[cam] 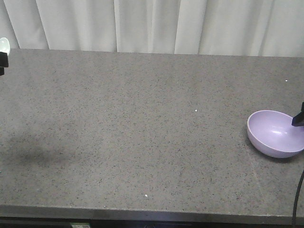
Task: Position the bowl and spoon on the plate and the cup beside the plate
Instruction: 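Lower right gripper onto the lavender bowl rim and close it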
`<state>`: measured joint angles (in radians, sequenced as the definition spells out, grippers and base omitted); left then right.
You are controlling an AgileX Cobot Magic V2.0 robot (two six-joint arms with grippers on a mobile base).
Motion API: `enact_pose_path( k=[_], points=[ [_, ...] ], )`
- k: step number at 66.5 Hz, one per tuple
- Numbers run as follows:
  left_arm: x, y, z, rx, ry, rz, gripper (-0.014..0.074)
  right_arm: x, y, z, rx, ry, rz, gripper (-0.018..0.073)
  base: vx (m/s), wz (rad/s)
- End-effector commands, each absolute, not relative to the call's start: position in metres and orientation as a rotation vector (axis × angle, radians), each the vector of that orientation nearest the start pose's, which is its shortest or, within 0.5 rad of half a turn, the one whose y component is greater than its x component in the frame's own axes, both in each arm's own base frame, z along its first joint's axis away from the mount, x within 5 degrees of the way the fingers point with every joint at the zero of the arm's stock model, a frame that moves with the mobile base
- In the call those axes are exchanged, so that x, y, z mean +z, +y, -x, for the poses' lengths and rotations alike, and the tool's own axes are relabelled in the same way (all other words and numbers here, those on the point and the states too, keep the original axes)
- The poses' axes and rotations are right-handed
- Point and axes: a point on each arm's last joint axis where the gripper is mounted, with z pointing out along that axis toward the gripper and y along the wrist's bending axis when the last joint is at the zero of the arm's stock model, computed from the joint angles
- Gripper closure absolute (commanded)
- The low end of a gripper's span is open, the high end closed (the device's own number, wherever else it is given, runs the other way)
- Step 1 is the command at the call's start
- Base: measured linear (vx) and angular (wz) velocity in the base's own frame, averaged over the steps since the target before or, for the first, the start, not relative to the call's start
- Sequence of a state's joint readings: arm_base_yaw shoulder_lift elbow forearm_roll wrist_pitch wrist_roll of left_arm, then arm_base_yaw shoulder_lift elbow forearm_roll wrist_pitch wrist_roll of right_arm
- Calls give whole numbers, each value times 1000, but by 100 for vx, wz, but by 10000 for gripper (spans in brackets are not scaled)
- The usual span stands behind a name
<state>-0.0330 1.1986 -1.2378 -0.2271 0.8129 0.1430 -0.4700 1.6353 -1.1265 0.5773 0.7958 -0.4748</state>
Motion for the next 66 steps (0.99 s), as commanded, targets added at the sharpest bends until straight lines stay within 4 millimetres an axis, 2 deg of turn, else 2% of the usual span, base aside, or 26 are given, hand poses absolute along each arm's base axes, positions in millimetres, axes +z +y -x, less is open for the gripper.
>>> enact_pose_path(
  k=[1,14,21,29,44,54,58,64,66],
  points=[
    [415,-25,-245,-227,2139,-94,603,256,-122,-316,345,2495,-412,-22,0,0],
    [415,-25,-245,-227,2139,-94,603,236,-122,-322,416,2554,-419,-21,0,0],
    [415,-25,-245,-227,2139,-94,603,234,-121,-322,423,2563,-419,19,0,0],
    [415,-25,-245,-227,2139,-94,603,234,-121,-321,430,2567,-418,162,0,0],
    [415,-25,-245,-227,2139,-94,603,234,-120,-321,439,2567,-416,578,0,0],
    [415,-25,-245,-227,2139,-94,603,239,-118,-323,475,2542,-402,568,0,0],
    [415,-25,-245,-227,2139,-94,603,249,-116,-323,493,2519,-376,566,0,0],
    [415,-25,-245,-227,2139,-94,603,275,-113,-323,492,2444,-315,564,0,0],
    [415,-25,-245,-227,2139,-94,603,289,-110,-321,490,2402,-293,564,0,0]
  ],
)
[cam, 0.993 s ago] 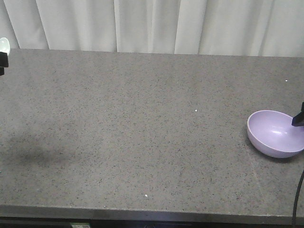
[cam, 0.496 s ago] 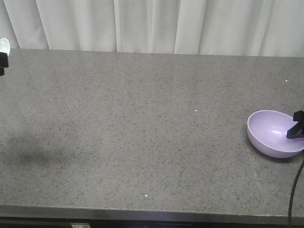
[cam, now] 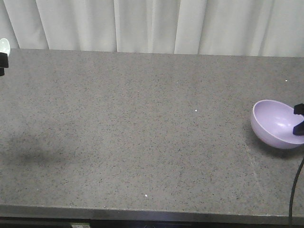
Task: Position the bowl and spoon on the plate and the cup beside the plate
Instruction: 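Lower right gripper onto the lavender bowl rim and close it, then lift the lavender bowl by its rim with the right gripper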
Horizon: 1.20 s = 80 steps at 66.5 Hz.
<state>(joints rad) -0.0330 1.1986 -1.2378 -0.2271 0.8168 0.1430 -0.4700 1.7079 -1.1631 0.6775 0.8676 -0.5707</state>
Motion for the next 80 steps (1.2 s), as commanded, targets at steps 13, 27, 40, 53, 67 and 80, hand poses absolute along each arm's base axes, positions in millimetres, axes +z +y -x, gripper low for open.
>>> enact_pose_path(
  k=[13,27,40,53,67,80],
  points=[
    [415,-25,-245,-227,2139,-94,603,374,-86,-292,491,2151,-150,564,0,0],
    [414,-25,-244,-228,2144,-95,603,428,-51,-236,472,2025,20,564,0,0],
    [413,-25,-243,-231,2164,-100,603,450,-32,-203,441,1967,98,564,0,0],
    [413,-25,-243,-231,2165,-100,603,458,-22,-185,439,1953,146,564,0,0],
    [413,-25,-243,-231,2165,-100,603,458,-15,-176,466,1977,193,564,0,0],
    [413,-25,-243,-231,2165,-100,603,457,-14,-175,478,1990,205,564,0,0]
  ],
)
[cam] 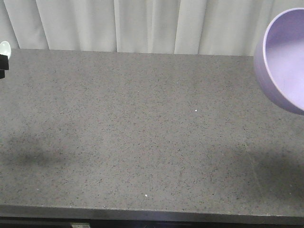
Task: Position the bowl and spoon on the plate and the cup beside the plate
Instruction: 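Lift the lavender bowl by its rim with the right gripper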
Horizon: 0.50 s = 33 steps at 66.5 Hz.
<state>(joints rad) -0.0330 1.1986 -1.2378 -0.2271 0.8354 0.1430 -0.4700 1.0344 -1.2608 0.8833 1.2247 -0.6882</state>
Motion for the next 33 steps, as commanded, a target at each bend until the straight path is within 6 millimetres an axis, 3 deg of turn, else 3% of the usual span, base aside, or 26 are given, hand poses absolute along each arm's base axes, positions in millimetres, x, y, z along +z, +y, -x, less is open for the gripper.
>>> enact_pose_path(
  k=[1,33],
  points=[
    [413,-25,-243,-231,2165,-100,603,457,-14,-175,478,1990,205,564,0,0],
    [413,-25,-243,-231,2165,-100,603,457,-14,-175,478,1990,205,564,0,0]
  ],
)
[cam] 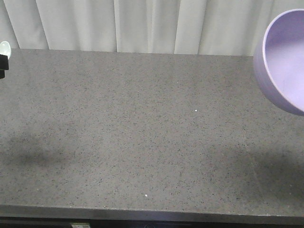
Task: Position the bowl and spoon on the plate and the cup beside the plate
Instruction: 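Lift the lavender bowl by its rim with the right gripper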
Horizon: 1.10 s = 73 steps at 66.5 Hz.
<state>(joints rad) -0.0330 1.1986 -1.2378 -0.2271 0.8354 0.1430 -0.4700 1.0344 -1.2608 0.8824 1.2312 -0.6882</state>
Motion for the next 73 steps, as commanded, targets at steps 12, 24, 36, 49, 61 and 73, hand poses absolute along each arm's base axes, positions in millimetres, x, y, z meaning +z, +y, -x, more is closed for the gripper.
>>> enact_pose_path(
  k=[12,24,36,49,61,73],
  points=[
    [413,-25,-243,-231,2165,-100,603,457,-14,-175,478,1990,205,564,0,0],
    [413,-25,-243,-231,2165,-100,603,457,-14,-175,478,1990,205,564,0,0],
    [413,-25,-243,-231,2165,-100,603,457,-14,-175,478,1990,205,564,-1,-3],
    [413,-25,-243,-231,2165,-100,603,457,-14,-175,478,1990,205,564,-1,-5],
    [413,-25,-243,-231,2165,-100,603,457,-14,-175,478,1990,205,564,-1,-8],
    [413,-25,-243,-231,2165,-100,603,457,-14,-175,478,1990,205,564,-1,-14]
  ],
)
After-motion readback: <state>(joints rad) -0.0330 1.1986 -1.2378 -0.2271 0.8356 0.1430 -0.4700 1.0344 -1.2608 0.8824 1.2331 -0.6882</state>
